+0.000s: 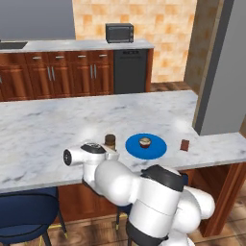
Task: Take the cinnamon bottle from the cabinet and place it on the dining table, next to the plate with the cupcake. Then take the chocolate from the dining counter and place it on the cupcake plate.
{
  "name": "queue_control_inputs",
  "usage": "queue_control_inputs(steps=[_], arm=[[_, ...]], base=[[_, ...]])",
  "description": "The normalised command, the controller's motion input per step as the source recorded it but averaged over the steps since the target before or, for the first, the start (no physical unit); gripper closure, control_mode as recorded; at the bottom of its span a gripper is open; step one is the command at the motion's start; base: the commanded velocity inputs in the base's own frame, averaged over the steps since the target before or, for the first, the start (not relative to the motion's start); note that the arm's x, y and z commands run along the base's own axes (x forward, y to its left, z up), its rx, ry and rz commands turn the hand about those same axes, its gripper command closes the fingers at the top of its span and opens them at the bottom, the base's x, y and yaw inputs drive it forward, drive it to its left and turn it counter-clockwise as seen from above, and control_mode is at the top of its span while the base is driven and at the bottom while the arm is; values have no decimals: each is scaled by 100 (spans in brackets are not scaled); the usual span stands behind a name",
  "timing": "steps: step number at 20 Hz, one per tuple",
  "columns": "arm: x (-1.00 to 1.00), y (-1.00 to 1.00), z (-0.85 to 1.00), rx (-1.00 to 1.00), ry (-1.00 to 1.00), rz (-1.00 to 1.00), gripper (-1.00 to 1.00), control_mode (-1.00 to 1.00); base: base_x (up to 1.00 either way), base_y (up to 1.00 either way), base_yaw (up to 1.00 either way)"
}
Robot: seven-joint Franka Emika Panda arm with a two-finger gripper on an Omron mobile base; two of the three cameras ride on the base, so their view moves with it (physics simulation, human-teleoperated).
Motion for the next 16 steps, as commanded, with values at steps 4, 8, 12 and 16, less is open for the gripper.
queue_control_inputs(steps=[4,8,12,16], arm=[[18,0,-14,-3,-3,-8,100,-100],[22,0,-13,-1,-2,-8,100,-100],[19,0,-14,0,-2,-8,-100,-100],[17,0,-10,0,-4,-8,-100,-100]], base=[[0,0,0],[0,0,0],[0,0,0],[0,0,0]])
